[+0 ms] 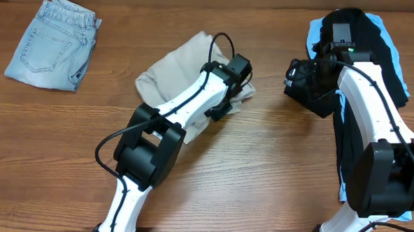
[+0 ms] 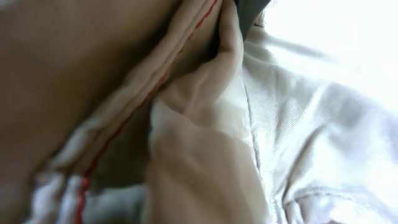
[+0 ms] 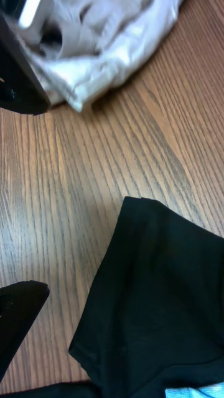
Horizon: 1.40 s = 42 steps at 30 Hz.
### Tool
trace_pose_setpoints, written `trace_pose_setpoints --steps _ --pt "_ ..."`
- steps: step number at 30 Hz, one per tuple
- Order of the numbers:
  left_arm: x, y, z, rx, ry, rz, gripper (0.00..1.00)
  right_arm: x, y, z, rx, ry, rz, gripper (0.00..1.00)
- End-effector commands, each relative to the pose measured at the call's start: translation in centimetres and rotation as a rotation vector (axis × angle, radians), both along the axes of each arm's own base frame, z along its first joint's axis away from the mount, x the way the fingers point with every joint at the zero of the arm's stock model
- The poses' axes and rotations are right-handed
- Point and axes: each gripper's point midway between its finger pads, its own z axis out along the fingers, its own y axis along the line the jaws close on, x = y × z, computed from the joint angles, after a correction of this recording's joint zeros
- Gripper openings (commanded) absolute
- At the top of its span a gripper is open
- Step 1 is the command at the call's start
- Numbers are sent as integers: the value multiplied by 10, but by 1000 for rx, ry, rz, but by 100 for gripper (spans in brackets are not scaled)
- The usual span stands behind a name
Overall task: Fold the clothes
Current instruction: 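Grasp the folded beige shorts with the left gripper, then carry the shorts to the top-left and place them on the jeans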
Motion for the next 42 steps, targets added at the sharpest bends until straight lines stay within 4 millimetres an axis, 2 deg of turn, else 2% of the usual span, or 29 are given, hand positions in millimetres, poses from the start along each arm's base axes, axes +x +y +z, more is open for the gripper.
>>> trace_pose_setpoints --steps 1,2,5,6,10,18,19,20,22,24,28,32,35,39,42 --pt "39 36 42 41 -112 206 4 0 0 7 -6 -23 3 89" --pt "50 49 67 29 -129 249 4 0 0 7 -6 -23 3 89" --pt "69 75 112 -4 -181 325 4 0 0 7 -6 -22 3 89" --pt "79 91 136 -25 -220 365 4 -1 0 7 -6 -20 3 89" --pt "97 131 191 -78 -331 459 4 -2 0 6 -6 -12 4 89" --pt "105 216 273 -135 -534 618 4 -7 -1 5 -6 6 3 89" --pt "104 236 288 -136 -575 641 4 -8 -1 5 -6 11 3 89" --pt "104 247 295 -134 -599 654 4 -8 -1 5 -7 13 3 89" --pt "102 267 306 -127 -635 677 4 -10 -1 4 -7 19 3 89" --pt "102 295 315 -114 -673 714 4 -12 -1 4 -7 28 3 89" --pt "102 353 321 -70 -724 770 4 -14 -1 3 -7 37 3 89" --pt "111 395 325 -55 -772 754 4 -14 0 3 -7 38 4 89" --pt "122 417 322 -65 -799 724 4 -14 1 3 1 38 7 89" --pt "141 450 308 -74 -844 705 4 -15 2 3 3 42 8 89" --pt "153 465 298 -52 -871 691 4 -16 2 3 3 46 8 89"
